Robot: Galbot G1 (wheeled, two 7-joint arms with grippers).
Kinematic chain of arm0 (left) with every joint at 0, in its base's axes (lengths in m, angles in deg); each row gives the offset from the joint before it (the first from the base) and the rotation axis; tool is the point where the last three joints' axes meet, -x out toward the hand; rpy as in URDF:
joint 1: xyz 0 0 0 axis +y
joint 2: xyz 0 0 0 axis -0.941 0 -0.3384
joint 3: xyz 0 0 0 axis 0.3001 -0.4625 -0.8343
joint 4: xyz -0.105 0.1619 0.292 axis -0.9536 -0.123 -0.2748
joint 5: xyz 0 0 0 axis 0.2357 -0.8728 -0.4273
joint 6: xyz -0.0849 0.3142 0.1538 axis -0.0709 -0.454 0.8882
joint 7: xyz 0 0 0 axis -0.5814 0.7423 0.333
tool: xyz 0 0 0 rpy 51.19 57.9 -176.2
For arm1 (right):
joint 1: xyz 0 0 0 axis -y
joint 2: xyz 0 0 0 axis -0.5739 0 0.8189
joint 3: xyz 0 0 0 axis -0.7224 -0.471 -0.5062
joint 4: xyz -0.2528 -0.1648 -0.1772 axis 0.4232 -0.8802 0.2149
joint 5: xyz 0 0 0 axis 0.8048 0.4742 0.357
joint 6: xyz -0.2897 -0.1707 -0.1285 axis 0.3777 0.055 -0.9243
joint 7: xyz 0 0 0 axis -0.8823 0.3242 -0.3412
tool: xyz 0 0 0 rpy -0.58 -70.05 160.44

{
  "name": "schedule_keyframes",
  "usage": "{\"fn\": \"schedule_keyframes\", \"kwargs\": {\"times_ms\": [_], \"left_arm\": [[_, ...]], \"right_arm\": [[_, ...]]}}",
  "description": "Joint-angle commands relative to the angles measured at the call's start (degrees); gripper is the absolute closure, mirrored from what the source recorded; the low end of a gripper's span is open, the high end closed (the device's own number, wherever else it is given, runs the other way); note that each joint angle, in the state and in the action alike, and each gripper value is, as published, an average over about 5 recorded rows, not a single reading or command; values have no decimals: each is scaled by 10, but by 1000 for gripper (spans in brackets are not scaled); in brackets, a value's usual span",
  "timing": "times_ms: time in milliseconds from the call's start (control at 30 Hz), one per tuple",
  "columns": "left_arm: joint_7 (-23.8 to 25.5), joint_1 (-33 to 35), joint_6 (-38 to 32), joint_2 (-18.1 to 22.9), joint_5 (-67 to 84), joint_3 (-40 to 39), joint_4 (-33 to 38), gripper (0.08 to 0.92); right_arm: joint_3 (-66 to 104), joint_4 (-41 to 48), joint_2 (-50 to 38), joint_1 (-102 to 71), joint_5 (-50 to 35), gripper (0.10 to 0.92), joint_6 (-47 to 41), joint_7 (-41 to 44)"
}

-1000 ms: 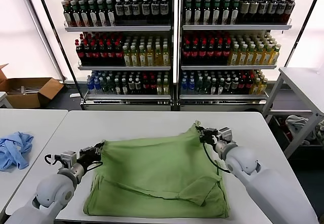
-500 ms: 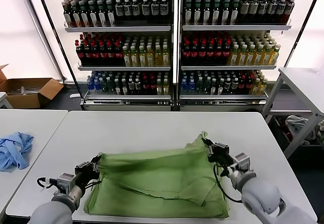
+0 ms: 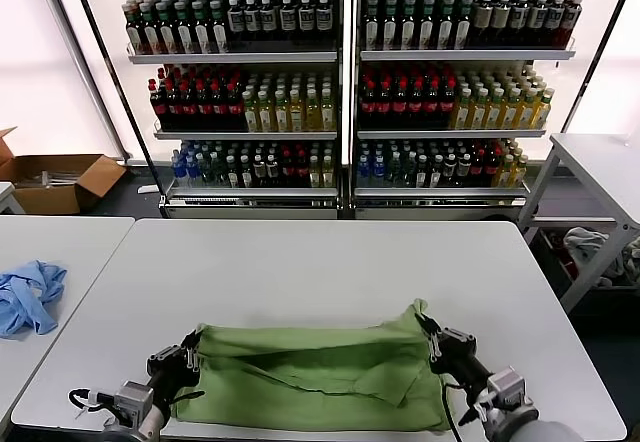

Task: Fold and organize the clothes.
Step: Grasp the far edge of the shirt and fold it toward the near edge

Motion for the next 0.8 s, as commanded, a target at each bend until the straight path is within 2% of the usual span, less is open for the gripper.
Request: {"fn": "schedule_keyframes", "kwargs": {"times_ms": [33,533,800], "left_arm": [[-10,32,1,2,-39,-1,9,918],[-19,11,12,7,-44,-19,-20,918],[-22,-9,0,8,-46,-35,-38,902]], "right_arm": [[33,-27,18,-107,35,917,41,-22],[-46,-25,57,-99,43,917,35,-132],[-93,-2,85,-61,30,915,26,-256]]}}
